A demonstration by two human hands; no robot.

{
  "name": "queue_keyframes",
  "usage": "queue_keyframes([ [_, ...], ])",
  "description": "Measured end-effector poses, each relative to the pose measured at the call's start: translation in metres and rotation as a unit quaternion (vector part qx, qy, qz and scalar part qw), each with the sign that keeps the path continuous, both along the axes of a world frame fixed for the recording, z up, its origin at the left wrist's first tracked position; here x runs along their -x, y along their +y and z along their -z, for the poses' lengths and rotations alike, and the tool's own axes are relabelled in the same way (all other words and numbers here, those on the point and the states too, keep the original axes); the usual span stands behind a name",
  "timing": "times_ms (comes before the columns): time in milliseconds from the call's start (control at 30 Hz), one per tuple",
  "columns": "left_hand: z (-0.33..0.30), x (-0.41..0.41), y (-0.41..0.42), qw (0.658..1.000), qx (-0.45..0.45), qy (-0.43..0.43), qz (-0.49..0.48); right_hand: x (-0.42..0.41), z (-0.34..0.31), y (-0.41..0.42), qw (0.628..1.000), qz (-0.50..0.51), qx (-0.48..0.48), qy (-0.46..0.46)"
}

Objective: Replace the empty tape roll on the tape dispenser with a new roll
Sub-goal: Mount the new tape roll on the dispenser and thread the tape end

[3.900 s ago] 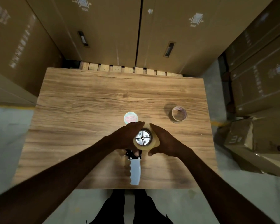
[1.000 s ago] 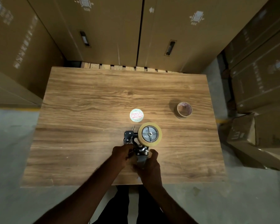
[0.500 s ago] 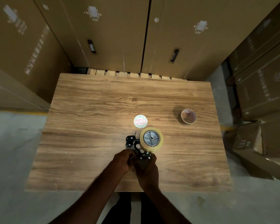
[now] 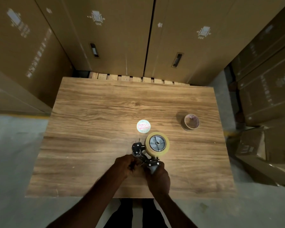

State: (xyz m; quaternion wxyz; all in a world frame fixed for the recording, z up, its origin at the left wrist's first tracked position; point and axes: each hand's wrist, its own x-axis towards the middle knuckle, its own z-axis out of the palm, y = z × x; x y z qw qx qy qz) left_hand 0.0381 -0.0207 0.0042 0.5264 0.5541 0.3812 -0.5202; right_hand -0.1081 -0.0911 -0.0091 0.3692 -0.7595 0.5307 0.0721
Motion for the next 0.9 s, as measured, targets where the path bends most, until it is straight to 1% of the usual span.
queue_keyframes([
  [100, 0.005, -0.003, 0.006, 1.000, 0.019, 0.011, 0.001, -0.006, -0.002, 0.000, 0.999, 0.017, -0.019, 0.019],
  [167, 0.010, -0.003, 0.007, 0.999, 0.041, 0.021, -0.016, -0.011, -0.002, -0.003, 0.998, 0.033, -0.036, 0.026],
  [367, 0.019, 0.002, 0.014, 0.992, 0.092, 0.014, -0.083, -0.011, 0.000, -0.008, 0.995, 0.057, -0.080, 0.003],
  [433, 0.021, 0.007, 0.018, 0.992, 0.105, -0.013, -0.068, -0.011, -0.002, -0.010, 0.993, 0.062, -0.099, -0.009],
  [533, 0.020, 0.014, 0.025, 0.988, 0.110, -0.108, -0.017, -0.015, -0.003, -0.016, 0.986, 0.072, -0.149, -0.015],
  [567, 0.018, 0.015, 0.027, 0.983, 0.101, -0.150, 0.014, -0.017, -0.002, -0.018, 0.983, 0.075, -0.167, -0.011],
  [633, 0.013, 0.014, 0.028, 0.966, 0.064, -0.237, 0.086, -0.018, 0.007, -0.020, 0.978, 0.090, -0.190, -0.010],
  [700, 0.014, 0.014, 0.025, 0.944, 0.030, -0.302, 0.129, -0.014, 0.031, -0.020, 0.971, 0.119, -0.206, -0.035],
  [733, 0.015, 0.014, 0.022, 0.931, 0.006, -0.332, 0.153, -0.014, 0.035, -0.020, 0.969, 0.130, -0.203, -0.046],
  [767, 0.018, 0.013, 0.020, 0.915, -0.018, -0.363, 0.178, -0.019, 0.023, -0.018, 0.969, 0.137, -0.199, -0.054],
  [833, 0.021, 0.010, 0.018, 0.872, -0.034, -0.433, 0.225, -0.023, 0.008, -0.016, 0.961, 0.148, -0.216, -0.087],
  [867, 0.018, 0.008, 0.017, 0.845, -0.031, -0.471, 0.250, -0.024, 0.001, -0.016, 0.955, 0.157, -0.230, -0.105],
  [900, 0.014, 0.006, 0.015, 0.811, -0.028, -0.514, 0.280, -0.025, -0.005, -0.017, 0.947, 0.167, -0.245, -0.123],
])
